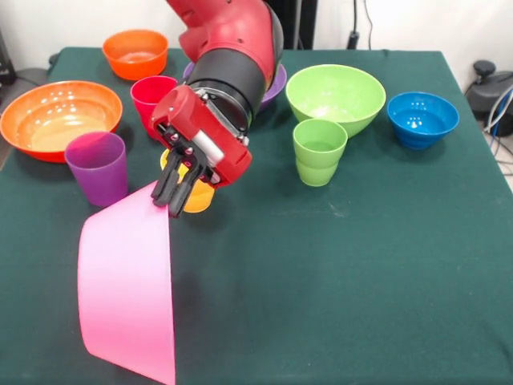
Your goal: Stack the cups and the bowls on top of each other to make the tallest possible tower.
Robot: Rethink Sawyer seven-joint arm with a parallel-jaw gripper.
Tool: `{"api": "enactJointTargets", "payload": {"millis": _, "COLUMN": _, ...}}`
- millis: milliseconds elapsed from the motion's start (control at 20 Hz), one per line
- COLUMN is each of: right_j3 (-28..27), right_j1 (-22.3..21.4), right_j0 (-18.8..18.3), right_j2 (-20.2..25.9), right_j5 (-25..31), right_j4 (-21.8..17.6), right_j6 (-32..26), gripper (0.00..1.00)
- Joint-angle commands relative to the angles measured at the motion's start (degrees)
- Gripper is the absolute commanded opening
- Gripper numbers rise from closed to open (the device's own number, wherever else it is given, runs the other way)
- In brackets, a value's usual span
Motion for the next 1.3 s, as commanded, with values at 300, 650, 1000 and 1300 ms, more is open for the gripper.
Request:
{"api": "enactJointTargets", "payload": {"millis": 300, "right_j3": 2.0, "right_j1": 3.6, "right_j0": 2.8, "right_j2": 10.6, "right_j5": 9.7, "right_j4": 3.9, "right_j6": 4.2, "gripper": 0.0}}
{"api": "enactJointTargets", "payload": {"millis": 650, "right_j3": 2.0, "right_j1": 2.9, "right_j0": 3.4, "right_j2": 12.3, "right_j5": 10.7, "right_j4": 3.9, "right_j6": 6.0, "gripper": 0.0}}
{"api": "enactJointTargets", "payload": {"millis": 1000, "right_j3": 1.8, "right_j1": 1.8, "right_j0": 3.7, "right_j2": 14.3, "right_j5": 12.6, "right_j4": 1.8, "right_j6": 8.2, "gripper": 0.0}}
{"api": "enactJointTargets", "payload": {"millis": 1300, "right_j3": 1.3, "right_j1": 1.0, "right_j0": 3.4, "right_j2": 16.9, "right_j5": 13.4, "right_j4": 0.6, "right_j6": 9.9, "gripper": 0.0}}
